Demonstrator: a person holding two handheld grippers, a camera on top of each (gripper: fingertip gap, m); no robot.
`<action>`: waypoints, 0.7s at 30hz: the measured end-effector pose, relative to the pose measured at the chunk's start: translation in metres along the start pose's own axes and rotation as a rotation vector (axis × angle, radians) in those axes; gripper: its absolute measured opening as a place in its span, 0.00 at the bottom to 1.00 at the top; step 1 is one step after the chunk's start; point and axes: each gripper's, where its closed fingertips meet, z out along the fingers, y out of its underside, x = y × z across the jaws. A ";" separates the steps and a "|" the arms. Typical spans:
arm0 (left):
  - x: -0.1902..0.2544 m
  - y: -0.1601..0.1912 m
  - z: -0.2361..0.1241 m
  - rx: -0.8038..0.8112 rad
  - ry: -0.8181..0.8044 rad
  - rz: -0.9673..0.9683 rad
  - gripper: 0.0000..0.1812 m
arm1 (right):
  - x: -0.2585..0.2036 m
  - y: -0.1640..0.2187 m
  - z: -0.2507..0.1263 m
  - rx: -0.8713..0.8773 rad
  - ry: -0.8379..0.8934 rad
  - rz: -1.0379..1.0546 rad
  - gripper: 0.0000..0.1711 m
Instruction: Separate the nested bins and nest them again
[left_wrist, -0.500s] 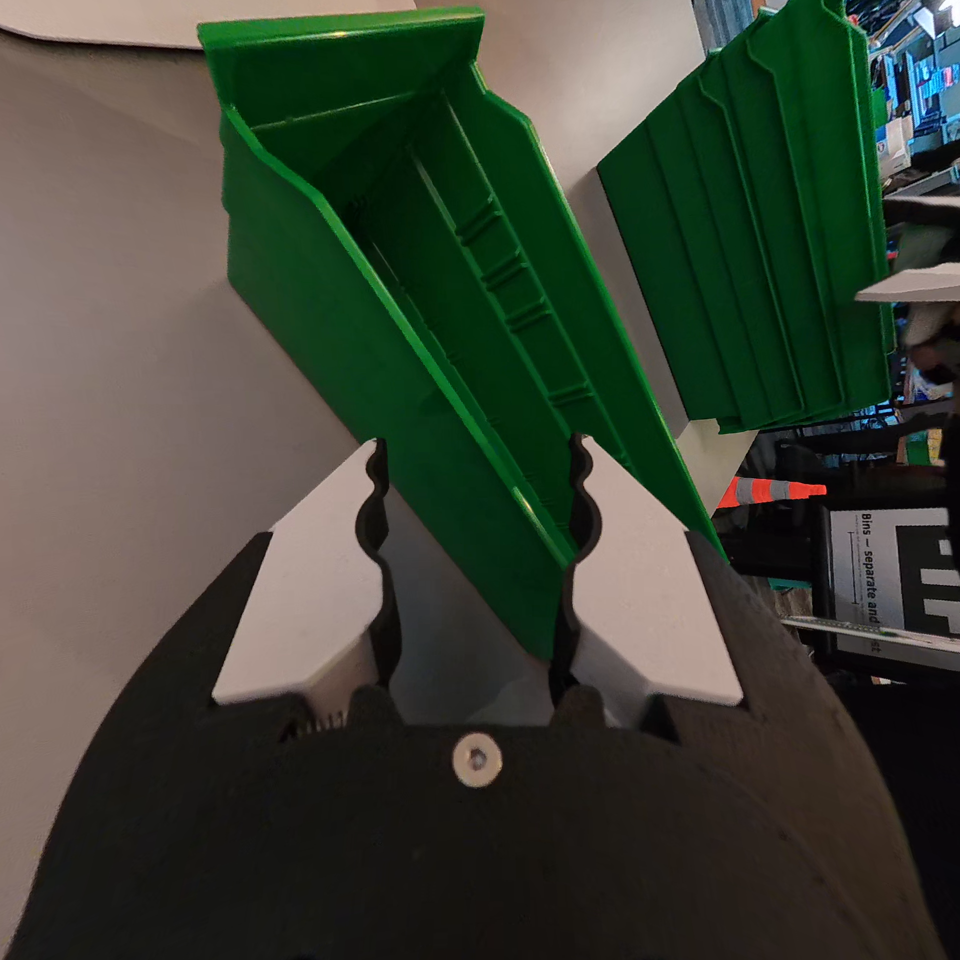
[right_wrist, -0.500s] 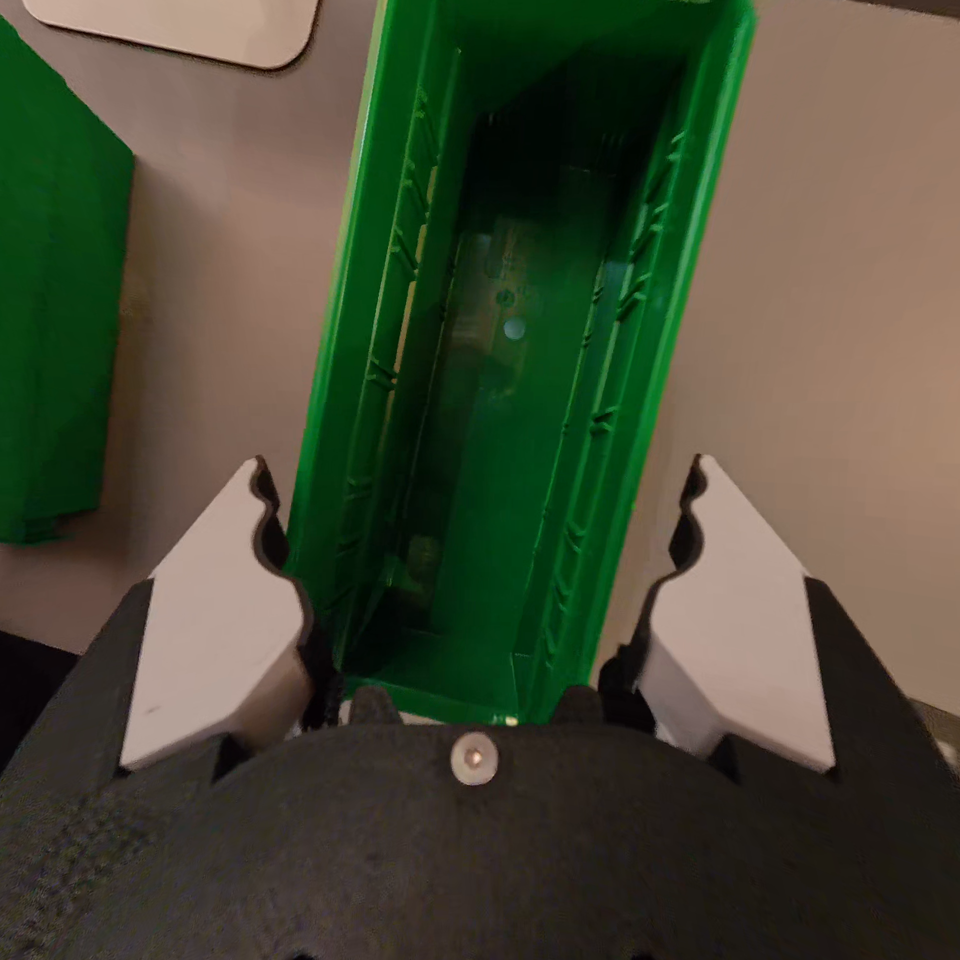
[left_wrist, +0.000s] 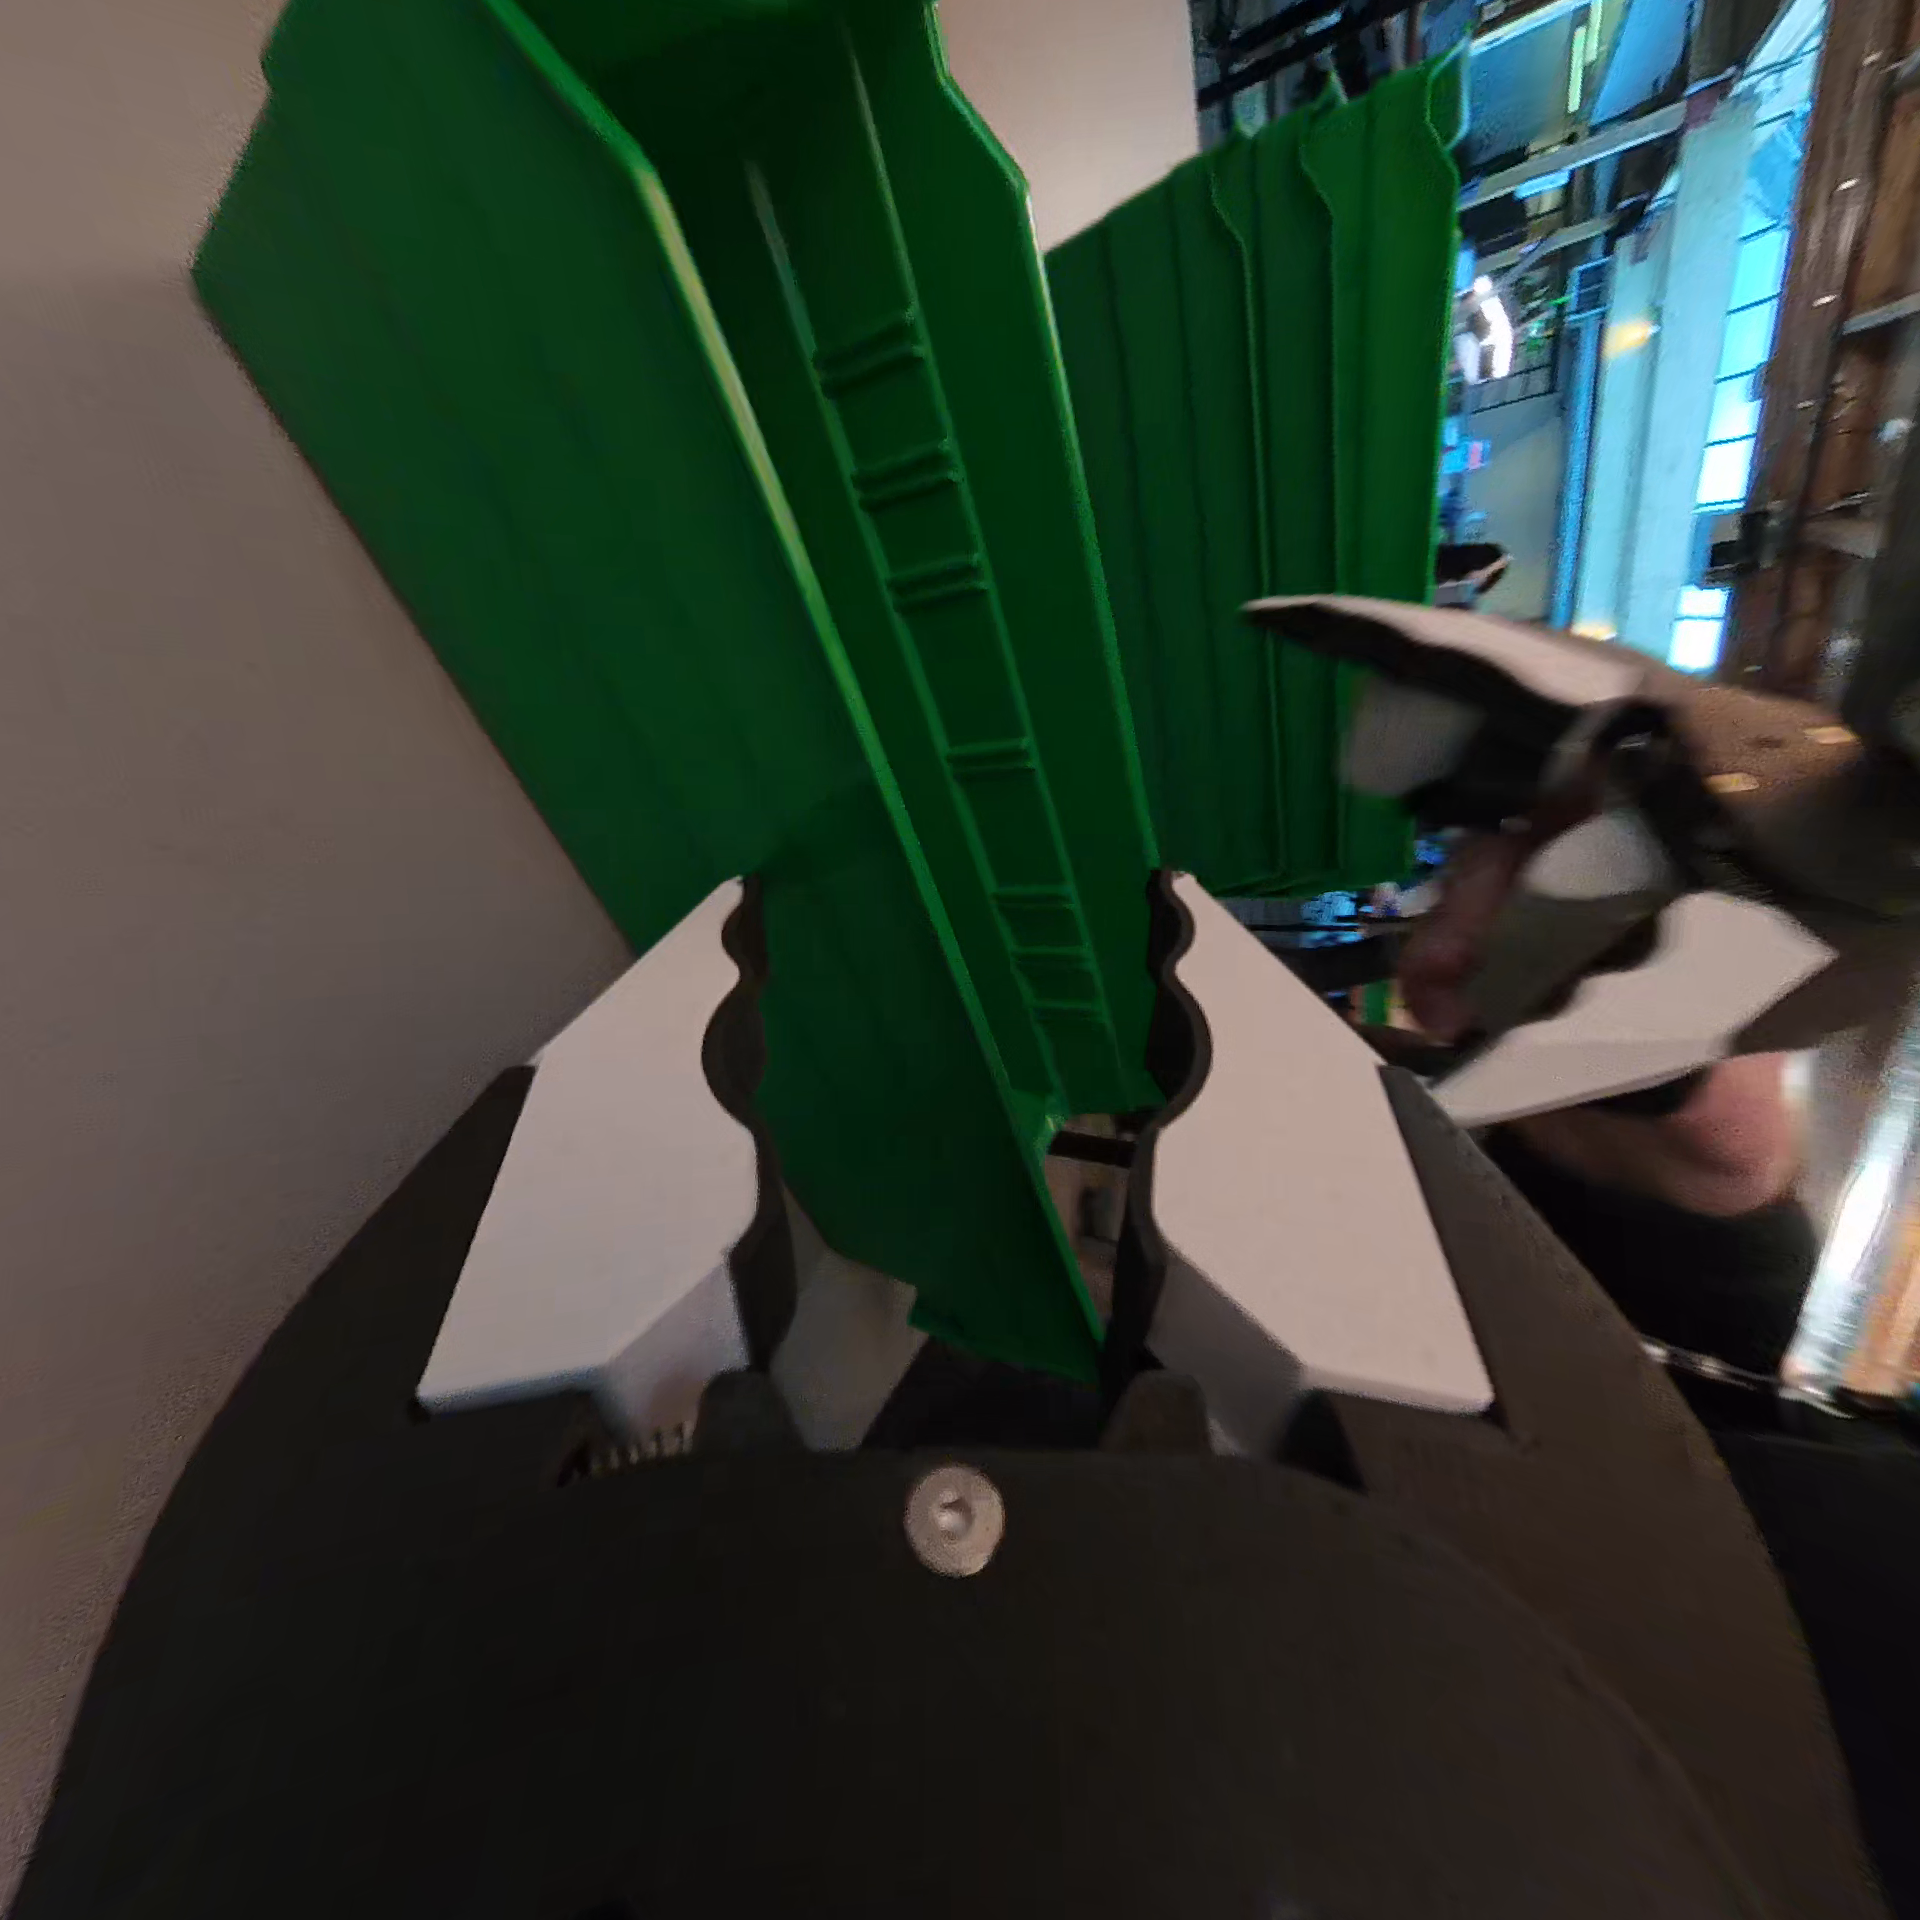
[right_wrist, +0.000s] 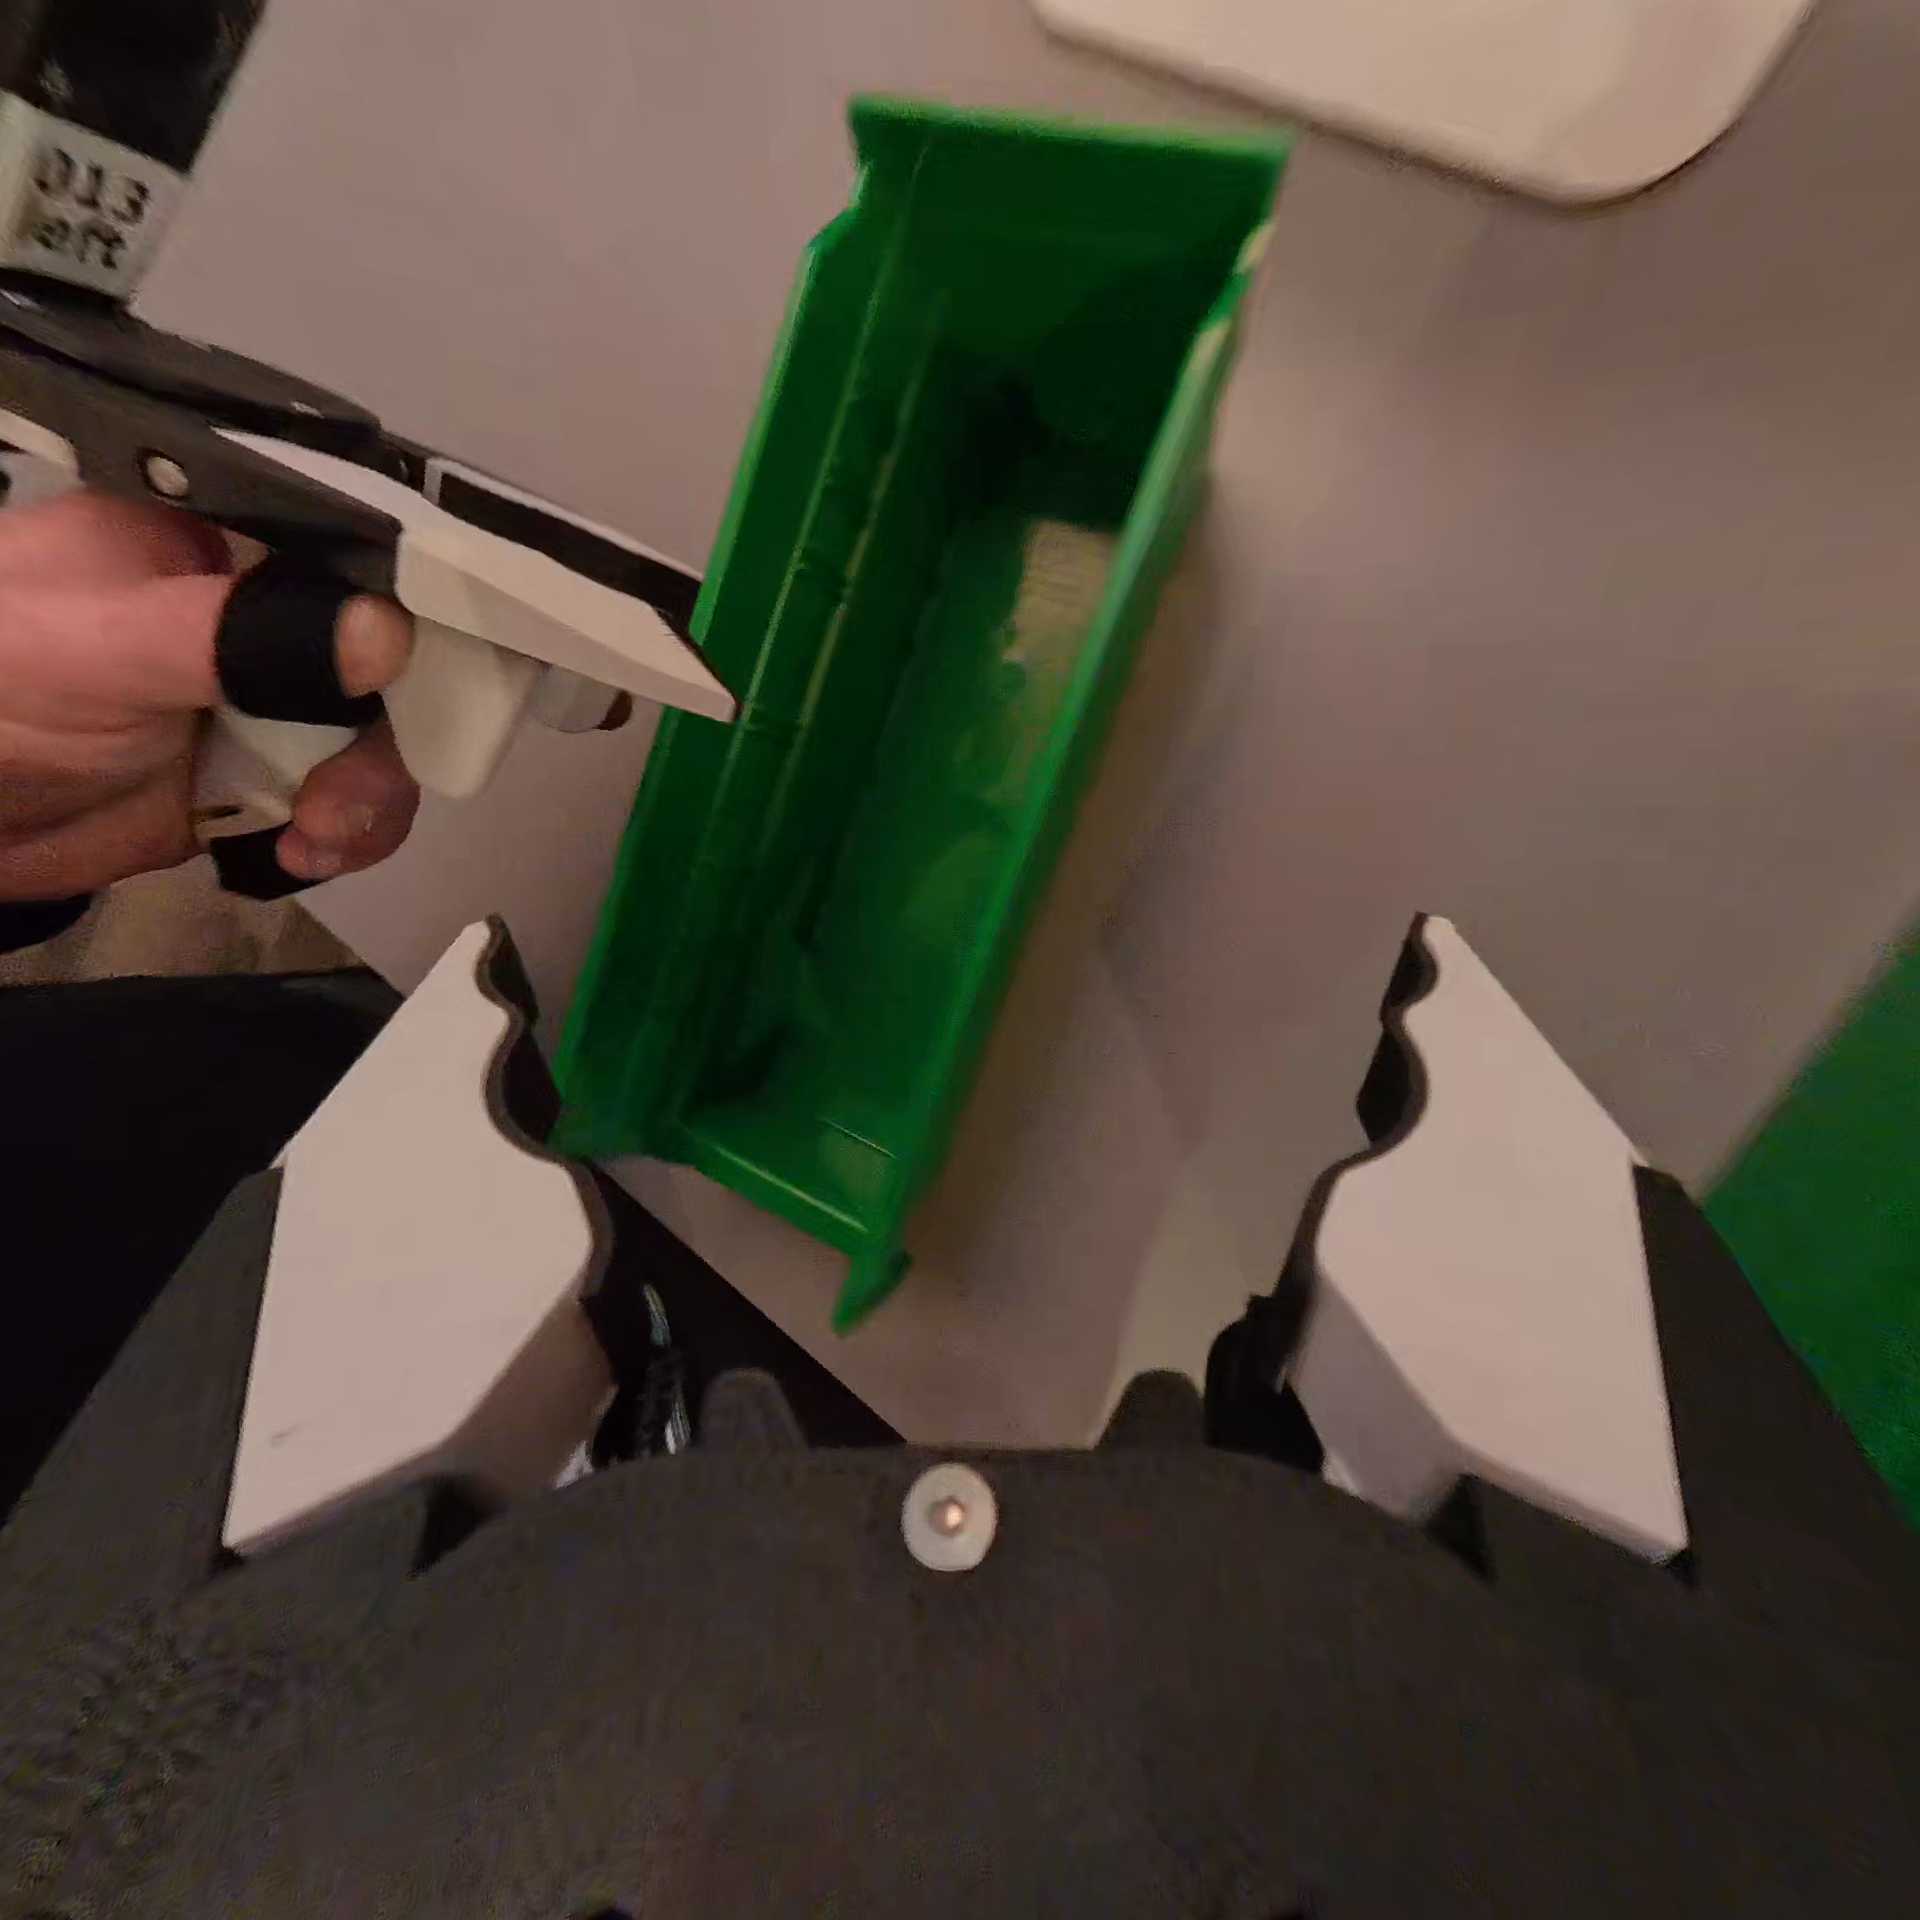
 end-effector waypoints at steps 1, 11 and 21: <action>0.005 0.004 0.003 -0.004 0.032 -0.029 0.41 | -0.007 0.009 0.017 -0.050 -0.026 0.014 0.91; 0.010 0.015 -0.001 -0.047 0.177 -0.157 0.37 | -0.013 0.049 0.074 -0.235 0.033 -0.043 0.78; -0.003 0.002 -0.011 -0.010 0.160 -0.147 0.37 | 0.009 0.020 0.031 -0.130 0.007 0.028 0.70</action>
